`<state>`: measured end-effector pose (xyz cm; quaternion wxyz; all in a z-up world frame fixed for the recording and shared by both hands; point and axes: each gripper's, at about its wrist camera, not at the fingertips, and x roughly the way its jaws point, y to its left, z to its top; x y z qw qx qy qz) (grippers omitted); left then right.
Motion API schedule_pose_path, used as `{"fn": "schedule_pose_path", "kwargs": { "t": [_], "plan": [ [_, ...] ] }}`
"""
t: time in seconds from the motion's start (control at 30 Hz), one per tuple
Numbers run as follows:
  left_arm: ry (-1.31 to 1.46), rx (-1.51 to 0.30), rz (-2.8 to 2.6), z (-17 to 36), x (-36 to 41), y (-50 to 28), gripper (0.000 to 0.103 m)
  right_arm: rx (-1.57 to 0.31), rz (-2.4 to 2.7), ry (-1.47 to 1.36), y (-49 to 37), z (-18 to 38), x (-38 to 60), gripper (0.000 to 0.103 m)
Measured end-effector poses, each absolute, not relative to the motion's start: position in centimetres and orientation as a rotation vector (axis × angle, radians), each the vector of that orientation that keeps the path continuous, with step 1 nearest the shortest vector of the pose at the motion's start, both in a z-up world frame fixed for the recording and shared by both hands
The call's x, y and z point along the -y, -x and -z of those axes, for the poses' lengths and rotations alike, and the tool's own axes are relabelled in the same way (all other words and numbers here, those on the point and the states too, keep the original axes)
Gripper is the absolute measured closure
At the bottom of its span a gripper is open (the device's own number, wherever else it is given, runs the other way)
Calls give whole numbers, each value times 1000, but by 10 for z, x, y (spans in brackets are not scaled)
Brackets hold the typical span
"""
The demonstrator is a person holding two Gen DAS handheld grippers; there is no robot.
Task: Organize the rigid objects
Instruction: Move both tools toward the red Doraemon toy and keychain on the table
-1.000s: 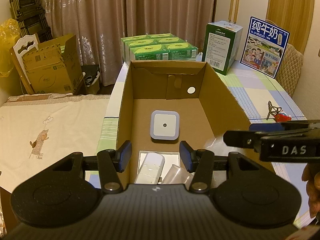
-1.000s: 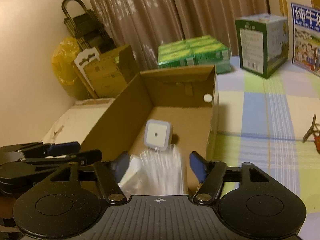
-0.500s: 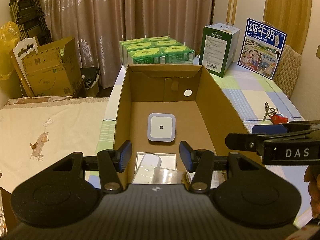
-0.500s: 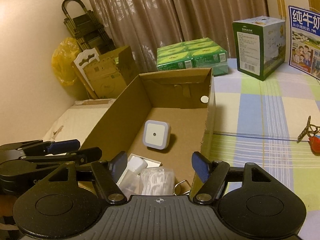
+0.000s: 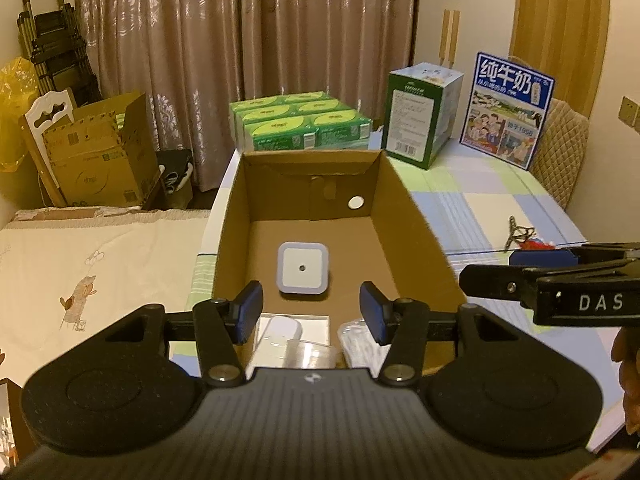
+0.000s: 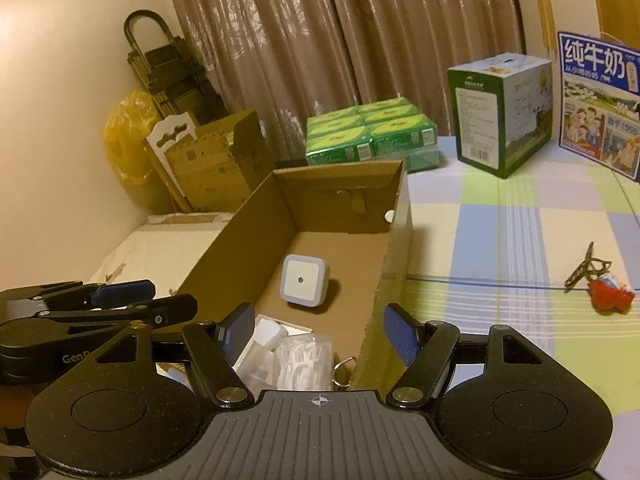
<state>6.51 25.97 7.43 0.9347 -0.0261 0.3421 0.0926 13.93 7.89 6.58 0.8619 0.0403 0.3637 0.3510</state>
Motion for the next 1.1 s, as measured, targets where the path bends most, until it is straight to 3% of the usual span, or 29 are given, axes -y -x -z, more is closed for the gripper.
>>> {"fn": "schedule_pose_path", "kwargs": {
  "t": [0.63, 1.1],
  "plan": [
    [52, -630, -92, -99, -191, -56, 18, -718, -599, -127, -123, -83, 16, 34],
    [62, -620, -32, -104, -143, -55, 11, -687, -495, -143, -107, -93, 79, 34]
  ]
}}
